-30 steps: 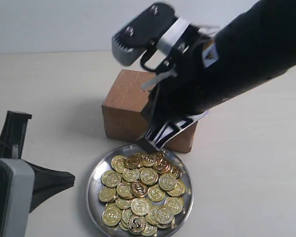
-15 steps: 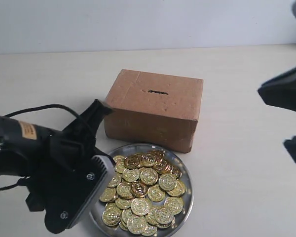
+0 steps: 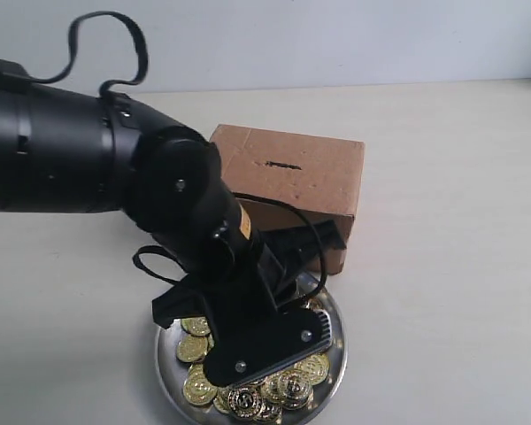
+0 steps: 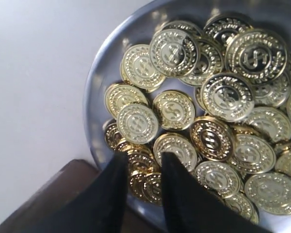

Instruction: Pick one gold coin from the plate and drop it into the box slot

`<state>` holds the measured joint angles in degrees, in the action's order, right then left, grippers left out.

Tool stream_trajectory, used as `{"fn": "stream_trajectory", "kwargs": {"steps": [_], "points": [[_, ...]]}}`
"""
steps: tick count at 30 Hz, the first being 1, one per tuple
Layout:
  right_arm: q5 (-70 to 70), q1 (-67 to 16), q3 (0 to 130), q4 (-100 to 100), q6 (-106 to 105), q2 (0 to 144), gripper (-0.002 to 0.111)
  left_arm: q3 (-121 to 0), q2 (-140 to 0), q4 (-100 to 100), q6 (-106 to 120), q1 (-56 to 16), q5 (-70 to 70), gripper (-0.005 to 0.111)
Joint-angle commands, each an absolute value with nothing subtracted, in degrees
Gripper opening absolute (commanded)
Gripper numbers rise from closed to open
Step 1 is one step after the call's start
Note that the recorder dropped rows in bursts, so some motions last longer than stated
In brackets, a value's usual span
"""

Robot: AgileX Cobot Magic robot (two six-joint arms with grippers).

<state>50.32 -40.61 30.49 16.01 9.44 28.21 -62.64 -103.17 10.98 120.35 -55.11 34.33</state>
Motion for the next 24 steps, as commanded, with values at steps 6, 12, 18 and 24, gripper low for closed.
{"fn": "stream_trajectory", "kwargs": {"steps": [6, 12, 18, 24], "points": [[49.5, -40.7, 30.2, 16.4, 9.7, 25.4, 0.0, -64.2, -106.5, 10.4, 119.5, -55.4, 39.9, 0.054], [49.5, -40.7, 30.2, 16.4, 9.8, 25.4, 0.0, -64.2, -108.5, 9.0, 118.0, -55.4, 40.7, 0.054], [49.4, -40.7, 30.2, 16.4, 9.8, 25.4, 0.0, -64.2, -110.2, 5.1, 116.3, -54.8, 40.7, 0.053], [49.3, -40.7, 30.2, 16.4, 9.8, 25.4, 0.0, -64.2, -110.6, 3.2, 114.7, -53.1, 40.3, 0.05]]}}
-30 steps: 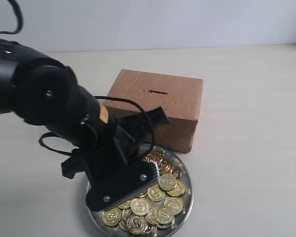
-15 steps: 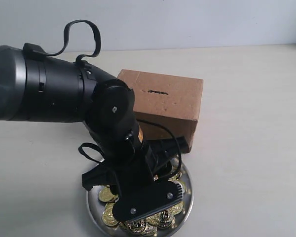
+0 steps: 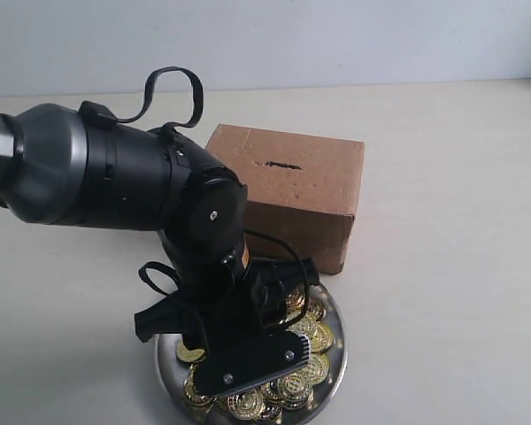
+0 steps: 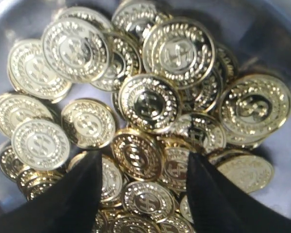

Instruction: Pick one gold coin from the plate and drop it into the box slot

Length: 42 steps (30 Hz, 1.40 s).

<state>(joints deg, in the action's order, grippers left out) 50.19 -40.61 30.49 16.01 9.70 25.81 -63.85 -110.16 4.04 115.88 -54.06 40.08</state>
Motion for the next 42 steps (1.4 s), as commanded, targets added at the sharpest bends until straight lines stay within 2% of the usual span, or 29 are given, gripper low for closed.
{"fn": "stream_trajectory", "kwargs": {"steps": [1, 7, 13, 35, 40, 42], "points": [[49.3, -40.7, 30.2, 16.4, 9.8, 25.4, 0.0, -64.2, -110.6, 3.1, 114.7, -52.9, 40.2, 0.05], [49.3, -40.7, 30.2, 16.4, 9.8, 25.4, 0.0, -64.6, -110.6, 3.1, 114.7, -52.9, 39.7, 0.049], [49.3, -40.7, 30.2, 16.4, 9.8, 25.4, 0.0, -66.0, -110.7, 3.1, 114.7, -52.9, 40.2, 0.044], [49.1, -40.7, 30.2, 16.4, 9.8, 25.4, 0.0, -66.2, -112.6, 3.1, 115.2, -53.2, 42.7, 0.044], [49.1, -40.7, 30.2, 16.4, 9.8, 25.4, 0.0, -66.2, -112.6, 3.1, 115.2, -53.2, 43.1, 0.027], [49.1, -40.7, 30.2, 16.4, 9.8, 25.4, 0.0, -66.2, -112.6, 3.1, 115.2, -53.2, 43.1, 0.027]]}}
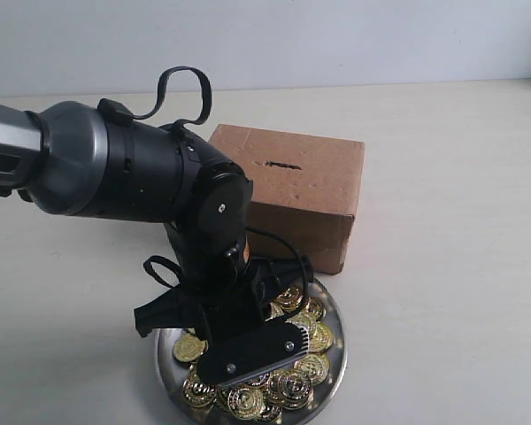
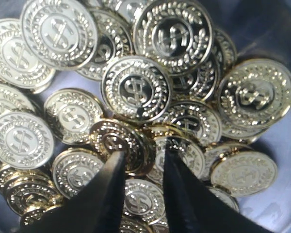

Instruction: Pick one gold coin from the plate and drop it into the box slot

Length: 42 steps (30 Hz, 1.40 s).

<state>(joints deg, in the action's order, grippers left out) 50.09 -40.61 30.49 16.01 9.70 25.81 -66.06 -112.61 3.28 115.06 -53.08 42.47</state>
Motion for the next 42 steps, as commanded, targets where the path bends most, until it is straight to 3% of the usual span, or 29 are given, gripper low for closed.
{"fn": "stream_trajectory", "kwargs": {"steps": [1, 42], "points": [[49.1, -40.7, 30.2, 16.4, 9.8, 25.4, 0.0, -66.2, -112.6, 3.3, 115.2, -53.2, 43.3, 0.027], [49.1, -40.7, 30.2, 16.4, 9.8, 25.4, 0.0, -66.2, -112.5, -3.8, 103.4, -53.7, 50.5, 0.027]]}}
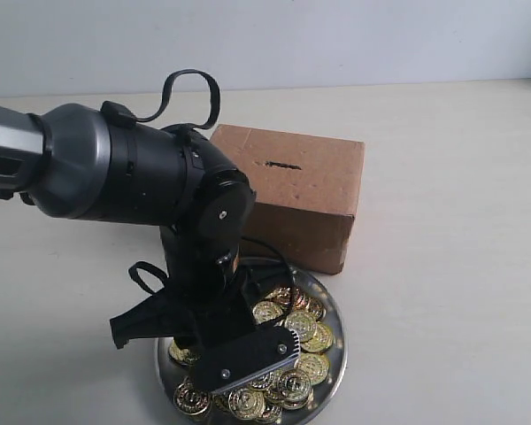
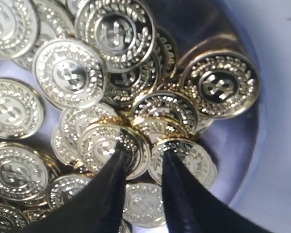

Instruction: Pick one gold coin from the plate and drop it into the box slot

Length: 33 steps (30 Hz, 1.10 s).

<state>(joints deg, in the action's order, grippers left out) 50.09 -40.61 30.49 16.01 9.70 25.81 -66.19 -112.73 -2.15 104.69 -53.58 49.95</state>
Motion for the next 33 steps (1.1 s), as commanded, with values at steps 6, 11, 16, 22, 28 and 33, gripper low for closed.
{"fn": "stream_trajectory", "kwargs": {"steps": [6, 11, 16, 22, 28, 33], "points": [[49.1, -40.7, 30.2, 16.4, 9.8, 25.4, 0.0, -66.2, -111.0, -4.1, 103.4, -53.7, 47.1, 0.027], [49.1, -40.7, 30.2, 16.4, 9.8, 25.4, 0.0, -66.2, -111.0, -4.0, 104.1, -53.7, 44.2, 0.027], [49.1, -40.7, 30.2, 16.4, 9.8, 25.4, 0.0, -66.2, -111.1, -3.8, 104.5, -54.1, 43.6, 0.027], [49.1, -40.7, 30.2, 16.4, 9.8, 25.4, 0.0, -66.2, -111.7, -3.8, 104.9, -54.1, 43.9, 0.043], [49.1, -40.7, 30.2, 16.4, 9.8, 25.4, 0.0, -66.2, -111.7, -3.8, 107.0, -54.1, 44.4, 0.05], [49.1, -40.7, 30.2, 16.4, 9.8, 25.4, 0.0, -66.2, -112.7, -3.8, 107.5, -54.1, 44.4, 0.05]]}}
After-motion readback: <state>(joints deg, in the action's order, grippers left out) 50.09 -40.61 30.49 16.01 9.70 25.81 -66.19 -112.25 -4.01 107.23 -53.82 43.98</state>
